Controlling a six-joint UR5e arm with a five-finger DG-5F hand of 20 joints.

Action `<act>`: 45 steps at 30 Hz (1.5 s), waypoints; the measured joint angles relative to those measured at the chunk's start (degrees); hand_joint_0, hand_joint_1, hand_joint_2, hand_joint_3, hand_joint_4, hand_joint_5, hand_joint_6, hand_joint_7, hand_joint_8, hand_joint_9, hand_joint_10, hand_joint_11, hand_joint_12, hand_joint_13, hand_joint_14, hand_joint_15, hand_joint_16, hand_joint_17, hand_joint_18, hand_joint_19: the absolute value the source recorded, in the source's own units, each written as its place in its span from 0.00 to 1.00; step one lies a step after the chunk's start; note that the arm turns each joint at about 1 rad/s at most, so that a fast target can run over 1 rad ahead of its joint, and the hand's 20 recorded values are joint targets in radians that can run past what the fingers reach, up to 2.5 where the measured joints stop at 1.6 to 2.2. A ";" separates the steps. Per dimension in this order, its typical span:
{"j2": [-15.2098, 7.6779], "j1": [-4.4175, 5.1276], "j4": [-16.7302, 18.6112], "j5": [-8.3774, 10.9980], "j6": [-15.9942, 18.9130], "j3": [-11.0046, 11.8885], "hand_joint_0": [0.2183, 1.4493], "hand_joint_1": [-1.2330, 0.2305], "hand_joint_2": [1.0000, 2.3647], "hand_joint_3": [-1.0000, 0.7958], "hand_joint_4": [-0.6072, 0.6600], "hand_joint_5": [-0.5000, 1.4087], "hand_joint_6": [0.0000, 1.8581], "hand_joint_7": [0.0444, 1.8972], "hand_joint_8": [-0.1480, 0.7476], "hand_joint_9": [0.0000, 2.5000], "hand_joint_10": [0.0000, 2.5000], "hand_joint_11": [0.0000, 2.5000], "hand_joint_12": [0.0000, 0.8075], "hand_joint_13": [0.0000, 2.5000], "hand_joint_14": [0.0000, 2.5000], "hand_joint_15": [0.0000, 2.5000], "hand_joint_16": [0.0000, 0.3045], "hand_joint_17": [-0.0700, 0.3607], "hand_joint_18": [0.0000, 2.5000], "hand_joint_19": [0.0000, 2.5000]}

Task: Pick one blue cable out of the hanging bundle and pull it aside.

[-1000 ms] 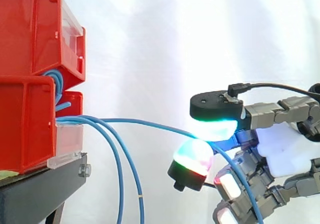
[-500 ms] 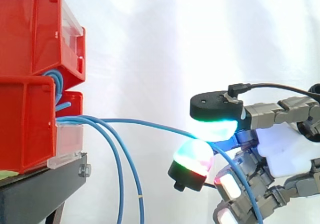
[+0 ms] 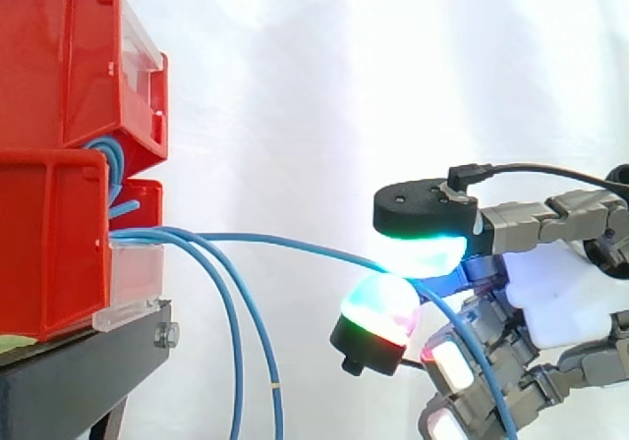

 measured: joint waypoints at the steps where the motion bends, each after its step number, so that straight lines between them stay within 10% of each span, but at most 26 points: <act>1: 0.00 0.01 0.00 0.00 0.00 0.00 0.23 0.28 0.28 0.59 0.38 0.25 0.47 0.55 0.46 0.48 0.01 0.19 0.58 0.37 0.01 0.21 0.24 0.55 0.27 0.21; 45: 0.00 0.02 0.03 0.08 0.00 -0.01 0.23 0.29 0.25 0.59 0.39 0.25 0.47 0.55 0.46 0.48 0.01 0.19 0.58 0.37 0.01 0.21 0.24 0.55 0.27 0.21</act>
